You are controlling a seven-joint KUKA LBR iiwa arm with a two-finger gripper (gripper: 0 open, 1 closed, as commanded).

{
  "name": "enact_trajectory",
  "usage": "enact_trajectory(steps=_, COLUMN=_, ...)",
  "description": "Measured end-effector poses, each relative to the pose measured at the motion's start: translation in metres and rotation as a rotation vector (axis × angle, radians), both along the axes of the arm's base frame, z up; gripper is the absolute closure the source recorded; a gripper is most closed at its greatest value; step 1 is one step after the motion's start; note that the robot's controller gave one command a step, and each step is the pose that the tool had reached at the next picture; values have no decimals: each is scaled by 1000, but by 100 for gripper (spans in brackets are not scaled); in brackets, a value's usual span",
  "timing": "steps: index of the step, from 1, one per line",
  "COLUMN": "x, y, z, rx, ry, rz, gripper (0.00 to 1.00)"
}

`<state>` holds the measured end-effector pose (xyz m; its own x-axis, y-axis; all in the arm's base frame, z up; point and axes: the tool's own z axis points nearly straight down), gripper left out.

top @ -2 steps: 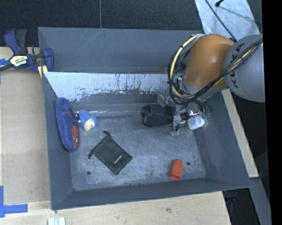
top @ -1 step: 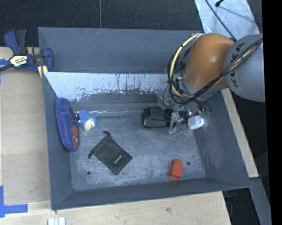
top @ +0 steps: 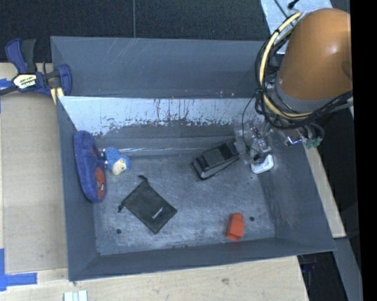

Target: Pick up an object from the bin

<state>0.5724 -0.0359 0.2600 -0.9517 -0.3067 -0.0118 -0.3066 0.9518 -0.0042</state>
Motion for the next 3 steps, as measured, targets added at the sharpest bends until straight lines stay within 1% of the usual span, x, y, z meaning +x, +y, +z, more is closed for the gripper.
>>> enact_trajectory(steps=1, x=-1, y=0, z=-5, rx=1, ry=9, rz=-1, gripper=0)
enact_trajectory(steps=2, x=44, y=19, z=-132, rx=2, ry=15, rz=-116, gripper=0)
enact_trajectory(steps=3, x=46, y=-7, z=-188, rx=8, ry=3, rz=-159, gripper=0)
